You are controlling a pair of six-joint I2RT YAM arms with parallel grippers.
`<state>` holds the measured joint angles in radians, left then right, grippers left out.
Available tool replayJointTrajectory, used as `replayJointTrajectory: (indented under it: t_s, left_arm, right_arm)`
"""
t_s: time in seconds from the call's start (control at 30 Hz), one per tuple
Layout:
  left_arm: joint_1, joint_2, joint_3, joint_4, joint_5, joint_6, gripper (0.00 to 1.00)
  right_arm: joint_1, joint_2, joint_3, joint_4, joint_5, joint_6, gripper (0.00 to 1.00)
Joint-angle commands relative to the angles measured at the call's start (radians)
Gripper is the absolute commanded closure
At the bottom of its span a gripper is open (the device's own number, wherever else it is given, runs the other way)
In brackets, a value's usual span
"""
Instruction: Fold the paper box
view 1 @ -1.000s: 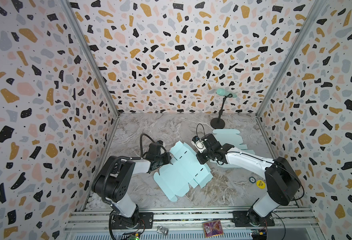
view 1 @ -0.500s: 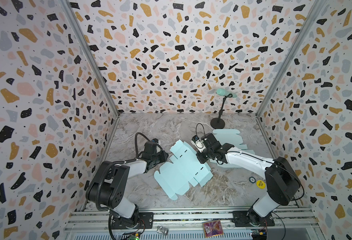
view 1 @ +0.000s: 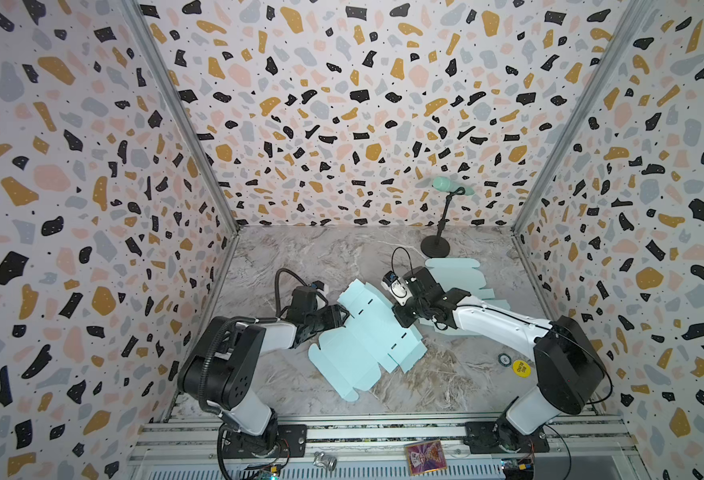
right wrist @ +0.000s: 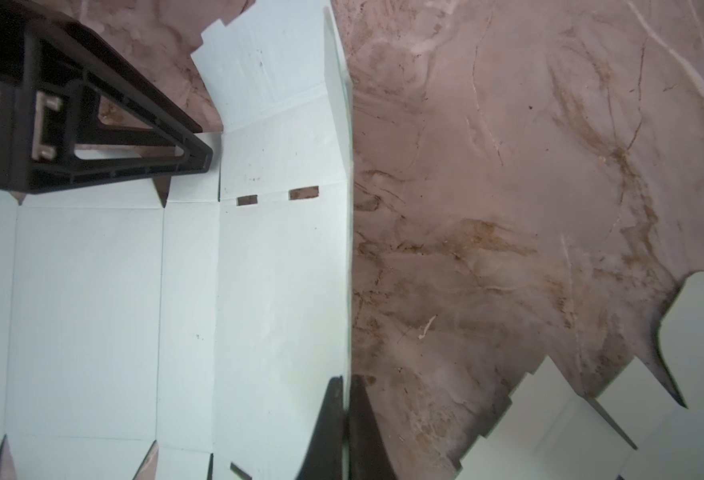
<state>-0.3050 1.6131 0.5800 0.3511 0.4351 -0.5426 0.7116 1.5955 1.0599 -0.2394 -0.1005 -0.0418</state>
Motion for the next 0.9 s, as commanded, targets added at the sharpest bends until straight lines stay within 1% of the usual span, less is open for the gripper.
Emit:
replayJointTrajectory:
  t_s: [0.0,0.07,0.2,0.37,0.57,0.7,0.87]
  left_arm:
    - [-0.01,-0.042,-0.022,0.033,0.035,-0.009,0.45]
    - [-0.014,-0.066,-0.031,0.038,0.041,-0.018,0.49]
    - [-0.029,-0.108,-0.045,0.042,0.047,-0.022,0.61]
    - [-0.057,-0.113,-0.033,0.037,0.051,-0.02,0.63]
    - [-0.093,-0.13,-0.001,0.014,0.042,-0.015,0.7]
    - [-0.139,-0.138,0.018,-0.02,0.011,-0.011,0.72]
    - [-0.201,-0.154,0.015,-0.014,-0.017,-0.032,0.72]
  right_arm:
    - [-0.002,-0.031,0.004,0.012,-0.011,-0.02,1.0]
    - [-0.006,-0.026,0.006,0.014,-0.011,-0.022,1.0]
    - [-0.012,-0.019,0.009,0.012,-0.013,-0.028,1.0]
    - [-0.013,-0.014,0.015,0.009,-0.013,-0.03,1.0]
    - [-0.012,-0.014,0.021,0.002,-0.007,-0.03,1.0]
    - [-0.013,-0.014,0.022,0.003,0.006,-0.026,1.0]
    - [-0.012,-0.008,0.026,0.005,0.019,-0.031,1.0]
